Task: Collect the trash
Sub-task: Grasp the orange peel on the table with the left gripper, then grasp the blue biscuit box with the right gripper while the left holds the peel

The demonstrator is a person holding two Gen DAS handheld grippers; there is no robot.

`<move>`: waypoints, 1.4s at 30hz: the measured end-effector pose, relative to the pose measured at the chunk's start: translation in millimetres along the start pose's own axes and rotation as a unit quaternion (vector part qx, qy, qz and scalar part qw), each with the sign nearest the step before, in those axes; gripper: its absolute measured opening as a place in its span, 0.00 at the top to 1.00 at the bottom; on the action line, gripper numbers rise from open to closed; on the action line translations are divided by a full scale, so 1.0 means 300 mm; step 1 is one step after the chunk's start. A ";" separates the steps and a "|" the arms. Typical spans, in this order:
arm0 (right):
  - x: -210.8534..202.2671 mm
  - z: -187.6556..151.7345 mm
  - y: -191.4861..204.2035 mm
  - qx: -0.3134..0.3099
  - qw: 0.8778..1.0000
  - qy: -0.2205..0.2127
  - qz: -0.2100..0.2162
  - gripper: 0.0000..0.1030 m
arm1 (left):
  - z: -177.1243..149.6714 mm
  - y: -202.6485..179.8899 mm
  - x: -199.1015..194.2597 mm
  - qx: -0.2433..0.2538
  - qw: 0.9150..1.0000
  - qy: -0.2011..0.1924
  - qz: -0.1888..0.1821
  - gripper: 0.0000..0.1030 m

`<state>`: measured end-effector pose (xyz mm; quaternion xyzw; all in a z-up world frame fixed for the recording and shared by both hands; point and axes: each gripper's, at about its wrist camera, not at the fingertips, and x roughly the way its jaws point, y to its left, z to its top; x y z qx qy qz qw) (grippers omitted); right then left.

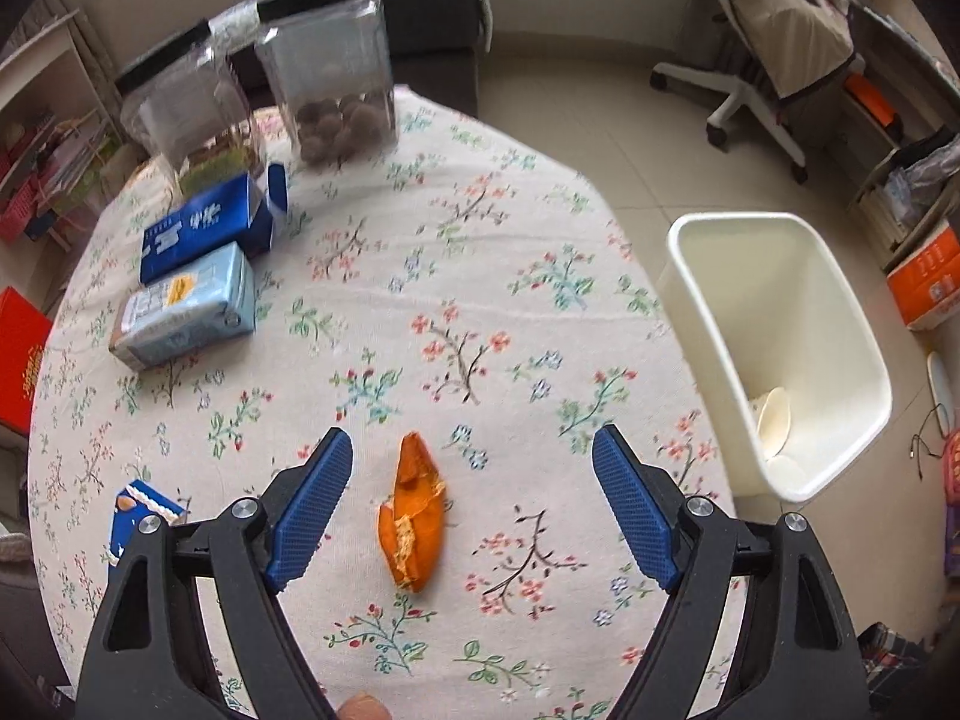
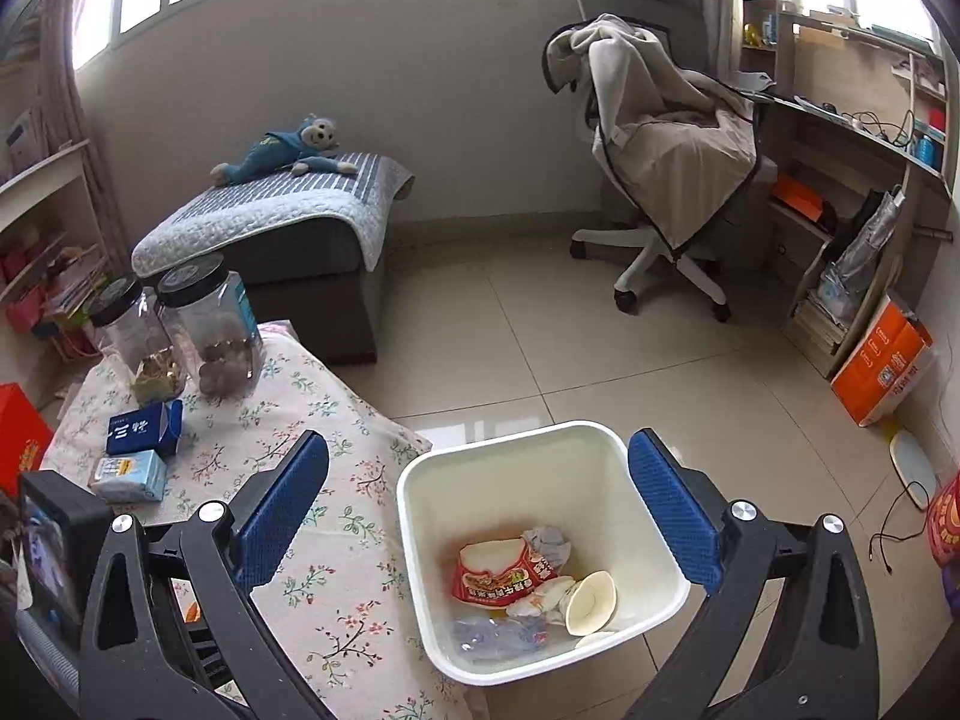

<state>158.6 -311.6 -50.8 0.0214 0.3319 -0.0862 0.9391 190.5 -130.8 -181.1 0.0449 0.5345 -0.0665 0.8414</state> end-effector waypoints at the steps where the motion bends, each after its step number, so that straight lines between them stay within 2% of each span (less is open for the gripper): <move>1: 0.006 -0.002 0.016 -0.005 1.000 0.004 0.004 0.07 | -0.014 0.017 0.027 -0.002 1.000 0.013 0.003 0.24; 3: 0.017 -0.005 0.044 -0.013 1.000 0.012 0.010 0.07 | -0.039 0.042 0.070 -0.005 0.999 0.032 0.011 0.28; 7: 0.039 -0.009 0.084 -0.015 0.999 0.029 0.021 0.07 | -0.078 0.061 0.128 -0.001 0.998 0.064 0.000 0.42; 8: 0.045 -0.009 0.092 -0.013 0.999 0.033 0.024 0.07 | -0.086 0.062 0.123 0.003 0.998 0.055 -0.001 0.43; 9: 0.051 -0.008 0.102 -0.012 0.999 0.037 0.027 0.07 | -0.093 0.062 0.118 0.006 0.999 0.051 0.004 0.48; 11: 0.060 -0.008 0.126 -0.009 0.998 0.044 0.034 0.07 | -0.105 0.070 0.106 0.009 0.999 0.045 0.000 0.64; 12: 0.063 -0.008 0.140 -0.008 0.998 0.047 0.038 0.07 | -0.108 0.076 0.099 0.011 0.999 0.044 -0.005 0.76; 18: 0.101 -0.025 0.252 -0.013 0.996 0.073 0.055 0.07 | -0.142 0.197 0.020 -0.006 0.999 0.029 -0.014 0.79; 21: 0.125 -0.045 0.331 -0.018 0.992 0.096 0.074 0.07 | -0.128 0.332 -0.094 -0.032 0.999 -0.006 -0.003 0.79; 23: 0.142 -0.067 0.405 -0.016 0.987 0.123 0.102 0.07 | -0.110 0.436 -0.181 -0.042 0.998 -0.036 0.018 0.79; 26: 0.166 -0.137 0.557 -0.010 0.969 0.185 0.164 0.07 | -0.086 0.596 -0.294 -0.056 0.994 -0.077 0.062 0.79; 30: 0.196 -0.293 0.792 -0.002 0.934 0.282 0.218 0.07 | -0.075 0.786 -0.359 -0.080 0.986 -0.106 0.102 0.79; 32: 0.194 -0.361 0.905 -0.014 0.926 0.306 0.220 0.07 | -0.099 0.877 -0.374 -0.110 0.983 -0.113 0.099 0.79; 36: 0.176 -0.435 1.087 -0.054 0.928 0.313 0.196 0.07 | -0.136 0.998 -0.373 -0.160 0.979 -0.108 0.069 0.79; 42: 0.206 -0.489 1.195 -0.066 0.928 0.328 0.164 0.07 | -0.167 1.101 -0.382 -0.186 0.974 -0.114 0.053 0.79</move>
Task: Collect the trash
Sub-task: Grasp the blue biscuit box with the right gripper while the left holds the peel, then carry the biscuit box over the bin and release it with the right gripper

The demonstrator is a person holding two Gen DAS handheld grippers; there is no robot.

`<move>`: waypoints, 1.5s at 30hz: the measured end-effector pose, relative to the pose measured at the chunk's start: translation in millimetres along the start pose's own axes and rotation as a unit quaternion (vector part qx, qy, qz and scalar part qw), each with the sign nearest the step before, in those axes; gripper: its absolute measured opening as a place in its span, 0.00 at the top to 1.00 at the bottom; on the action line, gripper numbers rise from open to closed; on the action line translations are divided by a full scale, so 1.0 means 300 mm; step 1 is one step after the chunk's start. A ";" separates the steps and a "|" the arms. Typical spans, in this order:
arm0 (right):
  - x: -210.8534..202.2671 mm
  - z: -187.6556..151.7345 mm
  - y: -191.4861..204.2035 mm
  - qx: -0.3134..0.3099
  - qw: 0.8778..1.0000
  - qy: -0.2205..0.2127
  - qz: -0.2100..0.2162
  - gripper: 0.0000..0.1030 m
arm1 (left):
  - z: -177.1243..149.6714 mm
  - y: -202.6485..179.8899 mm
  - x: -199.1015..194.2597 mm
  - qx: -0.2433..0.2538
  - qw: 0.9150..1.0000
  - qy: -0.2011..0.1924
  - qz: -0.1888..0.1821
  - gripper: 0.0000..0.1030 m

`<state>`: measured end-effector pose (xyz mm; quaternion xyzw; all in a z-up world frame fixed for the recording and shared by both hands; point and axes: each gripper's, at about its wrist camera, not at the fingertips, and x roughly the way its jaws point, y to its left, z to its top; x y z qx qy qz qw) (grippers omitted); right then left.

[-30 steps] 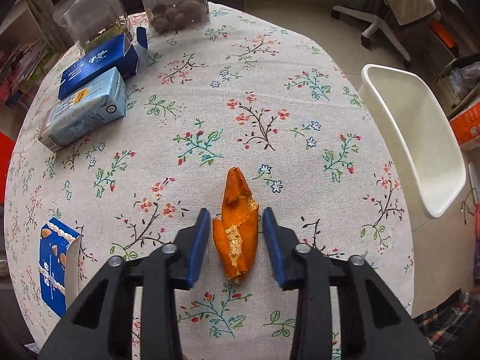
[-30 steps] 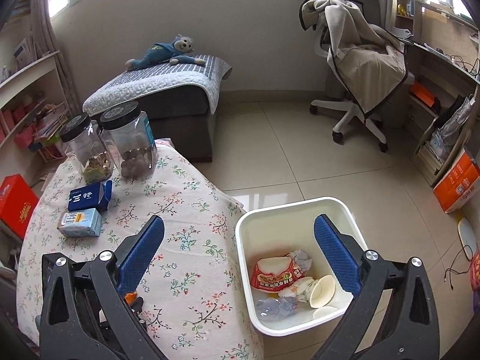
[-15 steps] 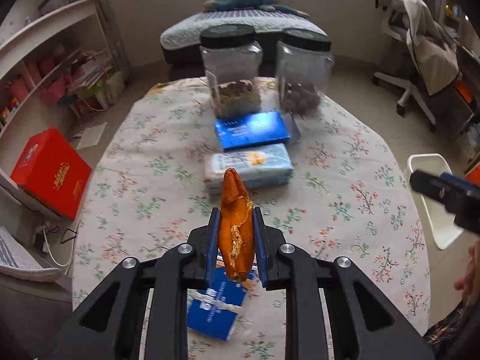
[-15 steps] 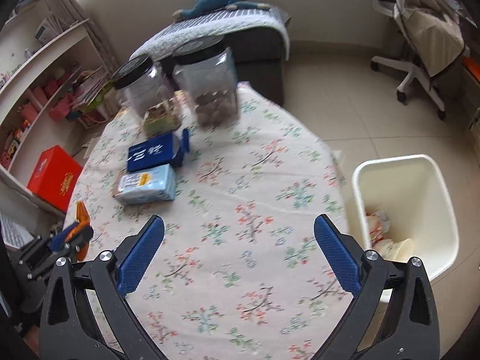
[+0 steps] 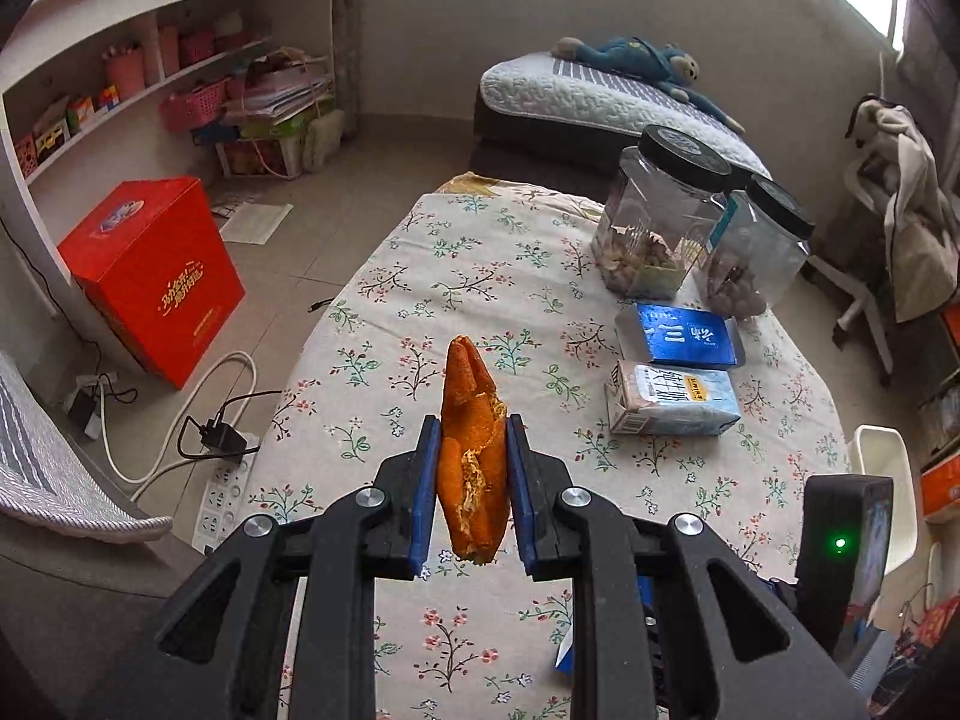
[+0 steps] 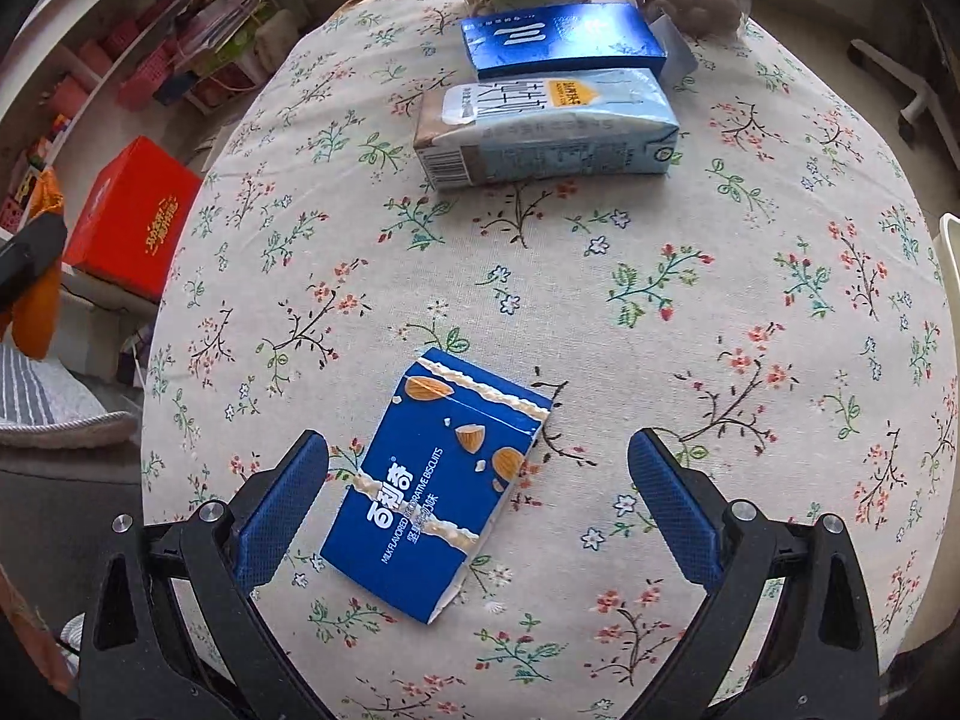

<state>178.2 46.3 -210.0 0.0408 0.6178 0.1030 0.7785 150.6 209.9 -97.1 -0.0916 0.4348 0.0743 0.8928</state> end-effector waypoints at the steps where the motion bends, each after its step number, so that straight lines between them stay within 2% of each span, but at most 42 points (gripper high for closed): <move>1: 0.016 -0.003 0.006 0.003 1.000 0.006 -0.002 0.07 | 0.002 0.011 0.004 -0.003 1.000 0.003 -0.001 0.79; 4: 0.062 -0.013 0.030 -0.005 1.000 0.018 -0.013 0.06 | 0.003 0.027 0.017 -0.002 1.000 0.003 0.001 0.78; 7: 0.067 -0.022 0.059 -0.035 0.999 0.000 -0.042 0.06 | 0.007 0.038 0.024 -0.001 1.000 0.004 -0.002 0.78; 8: 0.065 -0.025 0.061 -0.041 0.998 -0.005 -0.046 0.09 | 0.007 0.045 0.024 -0.004 1.000 0.005 -0.005 0.78; 9: 0.063 -0.027 0.066 -0.050 0.997 -0.012 -0.056 0.12 | 0.009 0.053 0.024 -0.006 1.000 0.006 -0.008 0.78; 11: 0.046 -0.028 0.076 -0.081 0.994 -0.029 -0.064 0.36 | 0.010 0.063 0.018 -0.010 1.000 0.005 -0.011 0.78; 13: 0.029 -0.021 0.072 -0.089 0.994 -0.030 -0.050 0.46 | 0.012 0.070 0.016 -0.014 1.000 0.005 -0.014 0.78; 14: 0.020 -0.017 0.066 -0.089 0.995 -0.030 -0.040 0.47 | 0.011 0.072 0.015 -0.017 1.000 0.006 -0.015 0.78; 20: -0.098 0.025 0.038 -0.091 0.992 -0.082 -0.020 0.47 | 0.013 0.071 0.010 -0.025 1.000 -0.001 -0.019 0.78; 26: -0.223 0.087 0.011 -0.087 0.984 -0.156 -0.011 0.47 | 0.015 0.051 -0.011 -0.032 0.999 -0.019 -0.027 0.78; 31: -0.319 0.099 -0.027 -0.093 0.971 -0.219 -0.021 0.47 | 0.020 0.004 -0.039 -0.033 0.998 -0.048 -0.026 0.78; 36: -0.394 0.105 -0.064 -0.094 0.958 -0.269 -0.028 0.47 | 0.017 -0.070 -0.075 -0.016 0.996 -0.092 -0.002 0.78; 45: -0.478 0.108 -0.138 -0.092 0.941 -0.325 -0.038 0.47 | -0.006 -0.247 -0.117 0.025 0.989 -0.145 0.013 0.78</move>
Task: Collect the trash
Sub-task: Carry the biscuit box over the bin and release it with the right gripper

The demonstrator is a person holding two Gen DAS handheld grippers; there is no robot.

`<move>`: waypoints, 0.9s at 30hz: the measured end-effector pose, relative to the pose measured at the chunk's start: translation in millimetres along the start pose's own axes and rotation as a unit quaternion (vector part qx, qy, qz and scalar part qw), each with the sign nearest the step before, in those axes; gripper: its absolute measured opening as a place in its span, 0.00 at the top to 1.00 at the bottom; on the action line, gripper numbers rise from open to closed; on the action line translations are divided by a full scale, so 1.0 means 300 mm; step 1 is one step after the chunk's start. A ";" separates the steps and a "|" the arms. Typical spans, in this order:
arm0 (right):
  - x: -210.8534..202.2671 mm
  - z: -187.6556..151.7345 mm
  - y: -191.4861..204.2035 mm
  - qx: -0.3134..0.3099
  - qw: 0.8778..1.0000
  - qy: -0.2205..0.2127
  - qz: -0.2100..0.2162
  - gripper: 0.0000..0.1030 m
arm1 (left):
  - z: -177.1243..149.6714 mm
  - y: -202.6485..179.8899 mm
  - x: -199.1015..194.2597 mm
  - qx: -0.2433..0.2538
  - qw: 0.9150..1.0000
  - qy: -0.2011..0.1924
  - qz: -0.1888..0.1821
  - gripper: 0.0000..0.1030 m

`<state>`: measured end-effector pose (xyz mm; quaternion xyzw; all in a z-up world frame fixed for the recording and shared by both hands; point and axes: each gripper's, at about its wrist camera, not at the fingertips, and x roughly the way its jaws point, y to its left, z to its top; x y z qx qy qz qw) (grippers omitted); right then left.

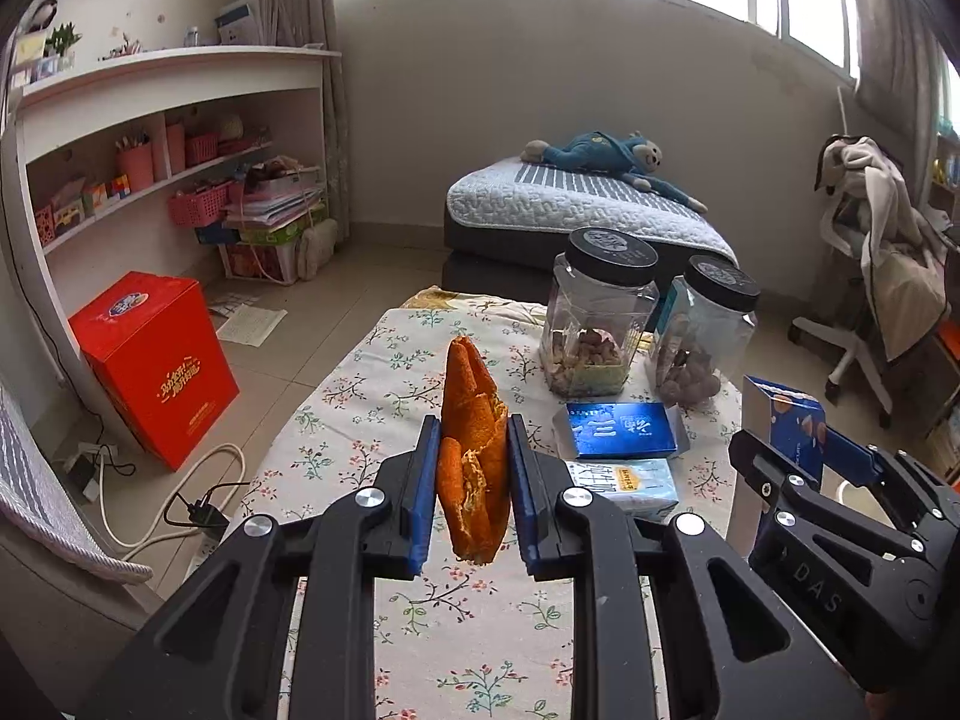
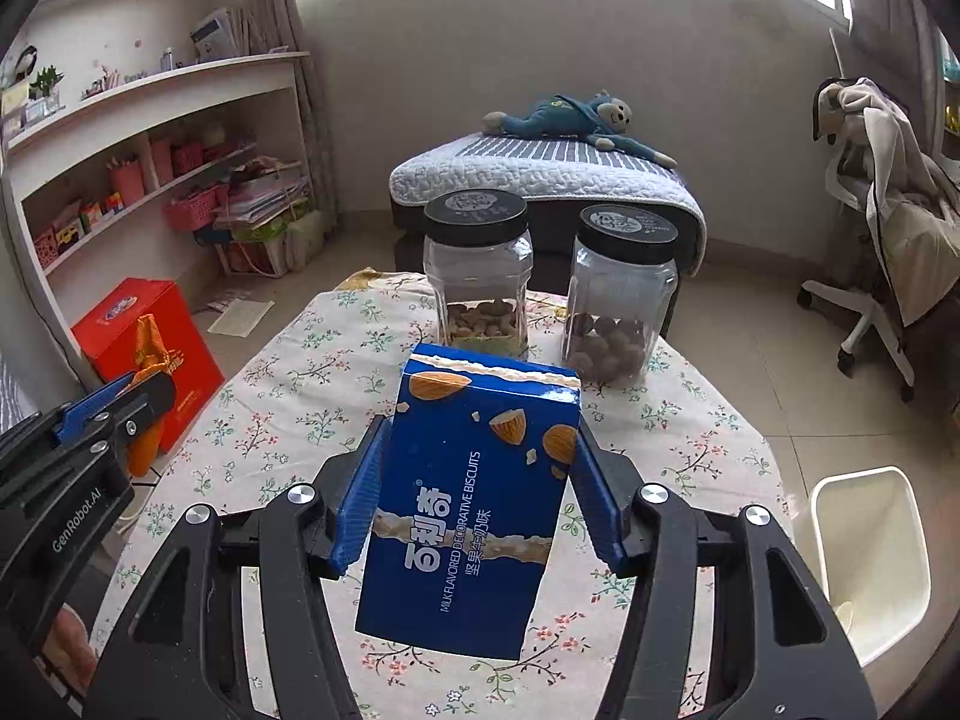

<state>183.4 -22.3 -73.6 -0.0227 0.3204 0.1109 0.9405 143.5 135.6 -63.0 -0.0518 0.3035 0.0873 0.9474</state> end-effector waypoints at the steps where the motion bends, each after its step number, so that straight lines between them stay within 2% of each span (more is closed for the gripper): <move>1: -0.009 0.003 -0.013 0.001 1.000 -0.006 -0.002 0.47 | -0.002 -0.015 -0.002 0.004 1.000 -0.003 0.000 0.78; 6: -0.042 0.007 -0.070 -0.004 0.999 -0.030 -0.017 0.47 | -0.007 -0.084 -0.003 0.007 1.000 -0.009 -0.002 0.78; 13: -0.080 0.002 -0.164 0.001 0.998 -0.045 -0.034 0.47 | -0.007 -0.176 -0.005 0.008 1.000 -0.008 -0.024 0.78; 27: -0.127 -0.020 -0.359 0.025 0.996 -0.049 -0.068 0.47 | -0.020 -0.413 -0.030 0.041 0.997 -0.017 -0.068 0.77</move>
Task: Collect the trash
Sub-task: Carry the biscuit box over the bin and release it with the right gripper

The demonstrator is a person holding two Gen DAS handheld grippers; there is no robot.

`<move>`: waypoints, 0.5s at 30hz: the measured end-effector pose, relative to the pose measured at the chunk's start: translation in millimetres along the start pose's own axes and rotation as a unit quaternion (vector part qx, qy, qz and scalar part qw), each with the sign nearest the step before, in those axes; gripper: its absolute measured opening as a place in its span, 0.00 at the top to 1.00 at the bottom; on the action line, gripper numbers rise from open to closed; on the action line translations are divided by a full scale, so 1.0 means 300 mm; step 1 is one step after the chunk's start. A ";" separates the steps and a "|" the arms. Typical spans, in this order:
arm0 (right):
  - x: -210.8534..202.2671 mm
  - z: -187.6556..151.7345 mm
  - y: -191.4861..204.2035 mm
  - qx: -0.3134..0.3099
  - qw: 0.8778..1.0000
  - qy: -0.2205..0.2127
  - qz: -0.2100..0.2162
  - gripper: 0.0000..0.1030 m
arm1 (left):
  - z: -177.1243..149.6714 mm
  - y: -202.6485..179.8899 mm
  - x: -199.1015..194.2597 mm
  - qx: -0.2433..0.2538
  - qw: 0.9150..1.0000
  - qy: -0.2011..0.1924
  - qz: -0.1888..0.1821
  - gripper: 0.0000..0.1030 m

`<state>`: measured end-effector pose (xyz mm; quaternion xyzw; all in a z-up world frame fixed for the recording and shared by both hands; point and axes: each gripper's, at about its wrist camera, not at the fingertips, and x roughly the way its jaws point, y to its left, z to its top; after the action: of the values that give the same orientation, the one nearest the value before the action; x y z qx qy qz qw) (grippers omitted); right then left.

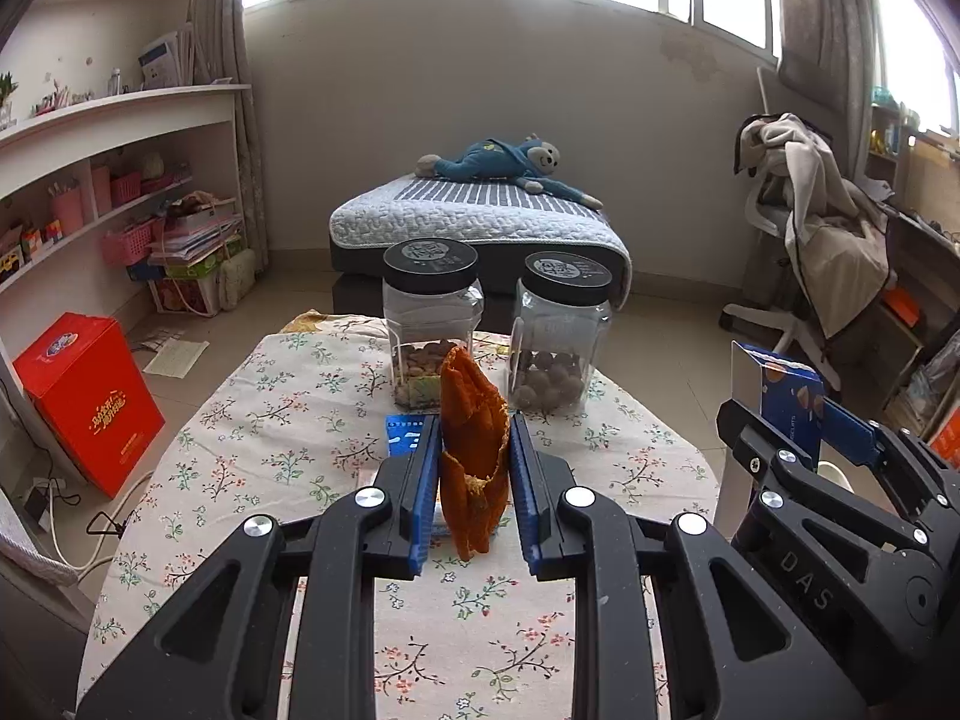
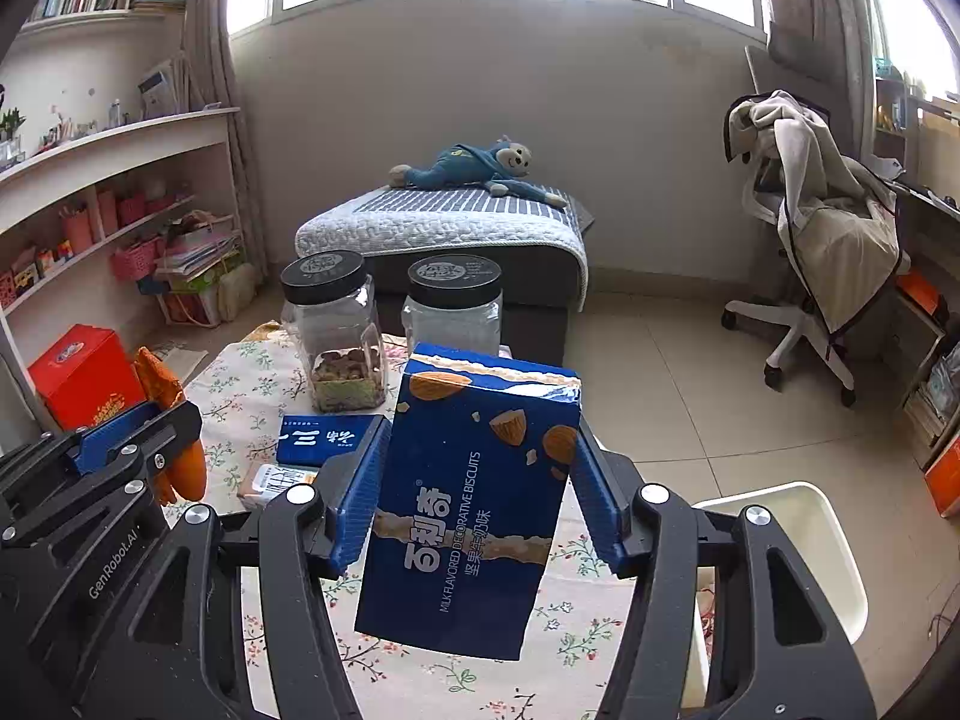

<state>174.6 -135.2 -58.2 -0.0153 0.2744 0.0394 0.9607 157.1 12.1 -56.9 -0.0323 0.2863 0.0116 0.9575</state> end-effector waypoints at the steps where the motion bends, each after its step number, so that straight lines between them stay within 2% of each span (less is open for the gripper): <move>1: 0.002 -0.001 -0.018 0.002 1.000 0.002 -0.003 0.47 | 0.000 -0.017 0.000 0.003 1.000 -0.001 -0.003 0.77; 15: -0.015 -0.016 -0.348 0.060 0.996 0.006 -0.069 0.47 | -0.053 -0.253 0.072 0.027 0.998 0.026 -0.044 0.77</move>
<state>177.0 -239.7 -59.2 0.0231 0.2804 -0.0438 0.9586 169.6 -64.5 -77.8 -0.0198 0.3098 -0.0393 0.9498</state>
